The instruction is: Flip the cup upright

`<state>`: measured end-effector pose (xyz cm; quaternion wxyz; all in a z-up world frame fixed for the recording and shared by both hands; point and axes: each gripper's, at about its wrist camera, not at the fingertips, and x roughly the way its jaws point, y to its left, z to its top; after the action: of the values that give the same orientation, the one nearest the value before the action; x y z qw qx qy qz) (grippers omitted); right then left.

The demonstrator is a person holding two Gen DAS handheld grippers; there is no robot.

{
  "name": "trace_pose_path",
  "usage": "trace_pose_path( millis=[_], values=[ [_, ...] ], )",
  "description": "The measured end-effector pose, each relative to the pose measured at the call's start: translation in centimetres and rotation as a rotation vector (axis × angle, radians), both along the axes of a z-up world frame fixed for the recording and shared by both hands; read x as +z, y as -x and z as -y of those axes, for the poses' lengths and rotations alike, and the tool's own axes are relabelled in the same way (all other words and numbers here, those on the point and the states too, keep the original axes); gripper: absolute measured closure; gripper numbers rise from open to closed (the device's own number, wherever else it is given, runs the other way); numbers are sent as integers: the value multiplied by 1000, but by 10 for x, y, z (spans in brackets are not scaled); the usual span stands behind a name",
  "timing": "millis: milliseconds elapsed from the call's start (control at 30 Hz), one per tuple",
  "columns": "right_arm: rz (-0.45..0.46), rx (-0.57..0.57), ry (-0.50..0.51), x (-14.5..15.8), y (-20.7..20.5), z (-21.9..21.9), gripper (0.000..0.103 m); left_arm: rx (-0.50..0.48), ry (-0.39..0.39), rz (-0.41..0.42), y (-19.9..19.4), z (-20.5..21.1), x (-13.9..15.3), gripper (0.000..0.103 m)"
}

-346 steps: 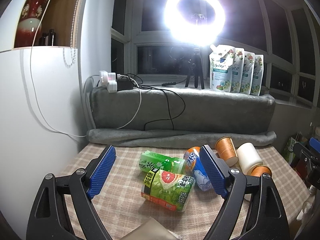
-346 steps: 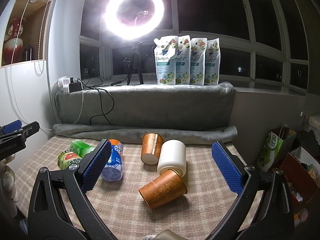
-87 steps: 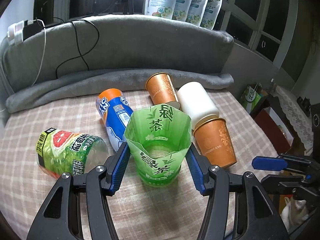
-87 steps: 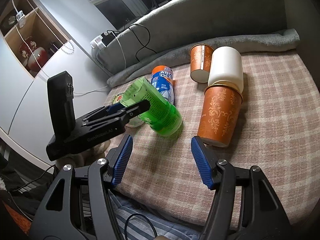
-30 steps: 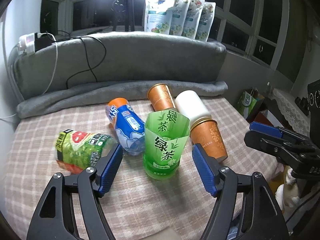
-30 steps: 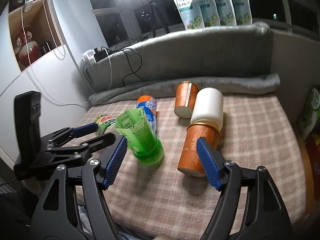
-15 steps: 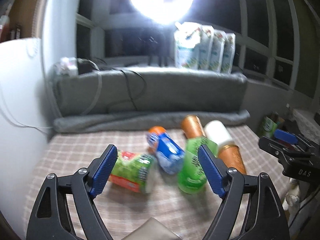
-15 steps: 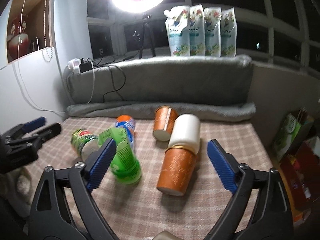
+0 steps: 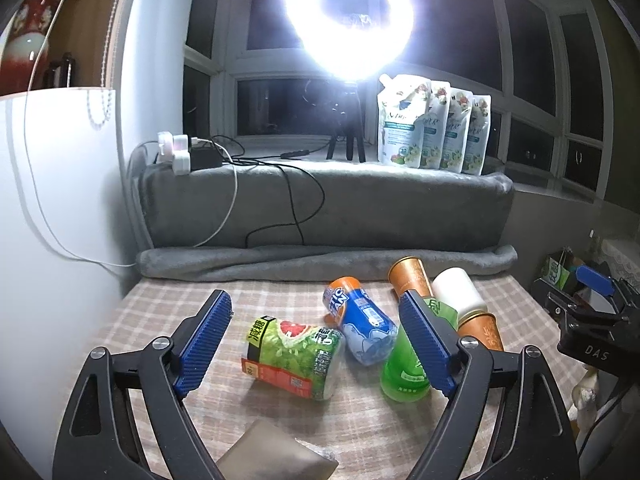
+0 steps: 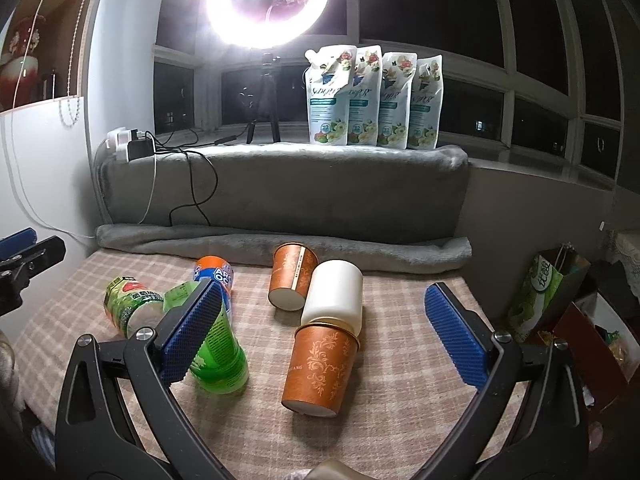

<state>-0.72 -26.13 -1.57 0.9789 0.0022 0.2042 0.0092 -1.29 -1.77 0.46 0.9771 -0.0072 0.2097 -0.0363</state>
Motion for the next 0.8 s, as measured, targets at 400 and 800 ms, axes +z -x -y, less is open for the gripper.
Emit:
trace_pose_path(
  millis=[400, 800],
  values=[
    [6, -4, -1, 1, 0, -1, 0, -3, 12, -2, 2, 0, 4, 17],
    [7, -4, 1, 2, 1, -2, 0, -2, 12, -2, 2, 0, 4, 17]
  ],
)
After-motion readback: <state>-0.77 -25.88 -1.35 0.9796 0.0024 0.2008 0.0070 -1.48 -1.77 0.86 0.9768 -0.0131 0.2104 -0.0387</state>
